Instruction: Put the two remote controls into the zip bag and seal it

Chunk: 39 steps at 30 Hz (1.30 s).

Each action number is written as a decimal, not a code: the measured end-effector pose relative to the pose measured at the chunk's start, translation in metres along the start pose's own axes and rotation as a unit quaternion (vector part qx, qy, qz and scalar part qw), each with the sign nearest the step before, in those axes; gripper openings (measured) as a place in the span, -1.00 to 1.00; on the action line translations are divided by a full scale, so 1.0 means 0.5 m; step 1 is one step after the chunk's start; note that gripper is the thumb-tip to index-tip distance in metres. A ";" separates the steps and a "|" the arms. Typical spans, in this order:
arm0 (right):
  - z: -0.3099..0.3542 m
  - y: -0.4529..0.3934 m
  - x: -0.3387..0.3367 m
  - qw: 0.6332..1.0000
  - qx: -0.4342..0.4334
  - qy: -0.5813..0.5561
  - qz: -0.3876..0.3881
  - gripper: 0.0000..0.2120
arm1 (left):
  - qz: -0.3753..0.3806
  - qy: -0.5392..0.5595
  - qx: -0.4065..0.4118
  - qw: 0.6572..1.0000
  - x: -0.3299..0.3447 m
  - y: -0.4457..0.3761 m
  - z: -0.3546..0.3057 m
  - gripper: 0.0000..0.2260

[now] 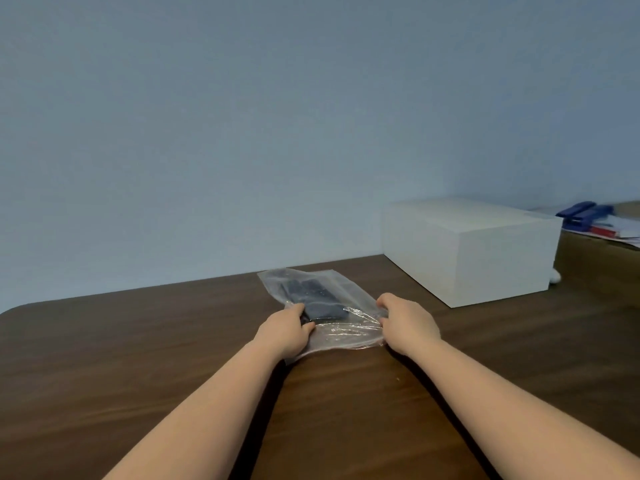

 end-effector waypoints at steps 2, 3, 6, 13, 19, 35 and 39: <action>-0.019 -0.003 -0.017 0.999 -0.001 0.038 -0.009 -0.75 | 0.005 0.000 0.013 1.000 0.015 -0.016 -0.032 -0.63; -0.026 -0.004 -0.026 0.998 -0.005 0.063 -0.017 -0.75 | 0.008 0.001 0.018 1.000 0.022 -0.025 -0.047 -0.65; -0.041 -0.006 -0.047 0.989 -0.018 0.144 -0.039 -0.77 | 0.016 -0.003 0.029 0.999 0.044 -0.046 -0.090 -0.63; -0.087 -0.027 -0.067 0.975 0.000 0.218 -0.048 -0.74 | 0.040 -0.012 0.053 0.998 0.085 -0.089 -0.176 -0.62; -0.105 -0.047 -0.058 0.966 -0.016 0.258 -0.031 -0.72 | 0.038 -0.009 0.064 0.997 0.099 -0.108 -0.208 -0.69; -0.074 -0.008 -0.070 0.969 -0.049 0.236 -0.047 -0.81 | -0.020 -0.071 0.049 0.996 0.044 -0.019 -0.133 -0.67; -0.019 0.011 -0.073 0.972 -0.079 0.214 -0.054 -0.85 | -0.018 -0.080 0.028 0.996 0.013 0.028 -0.093 -0.67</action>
Point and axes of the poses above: each hand's wrist, its own y-axis away from the middle knuckle, its own x-axis out of the palm, z = x × y, the point moved 10 cm from there along -y, towards the middle knuckle, and after that the axes turned 9 degrees about -x, right-handed, at the moved point
